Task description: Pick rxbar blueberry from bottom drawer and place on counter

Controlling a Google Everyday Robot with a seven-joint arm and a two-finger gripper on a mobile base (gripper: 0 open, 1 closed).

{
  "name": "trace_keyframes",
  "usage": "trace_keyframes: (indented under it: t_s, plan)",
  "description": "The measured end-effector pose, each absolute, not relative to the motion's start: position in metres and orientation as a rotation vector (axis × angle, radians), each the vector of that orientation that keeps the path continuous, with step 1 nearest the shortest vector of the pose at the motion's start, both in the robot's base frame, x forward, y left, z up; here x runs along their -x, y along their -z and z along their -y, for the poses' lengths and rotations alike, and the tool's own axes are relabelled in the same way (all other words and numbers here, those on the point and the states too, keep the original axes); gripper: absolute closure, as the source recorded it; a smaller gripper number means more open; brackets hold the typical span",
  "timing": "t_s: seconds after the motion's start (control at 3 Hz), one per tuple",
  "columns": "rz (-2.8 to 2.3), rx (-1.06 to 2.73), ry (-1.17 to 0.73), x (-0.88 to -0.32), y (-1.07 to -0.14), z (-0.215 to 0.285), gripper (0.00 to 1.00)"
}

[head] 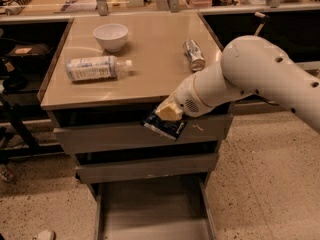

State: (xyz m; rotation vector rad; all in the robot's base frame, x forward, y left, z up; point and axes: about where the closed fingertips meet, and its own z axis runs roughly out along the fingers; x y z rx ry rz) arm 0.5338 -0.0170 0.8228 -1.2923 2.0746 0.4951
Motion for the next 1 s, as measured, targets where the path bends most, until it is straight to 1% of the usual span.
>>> trace_keyframes:
  t_s: [0.33, 1.0]
  plan:
    - [-2.067, 1.289, -0.494, -0.536, -0.826, 0.016, 1.00]
    - [-2.019, 1.217, -0.444, -0.589, -0.882, 0.030, 1.00]
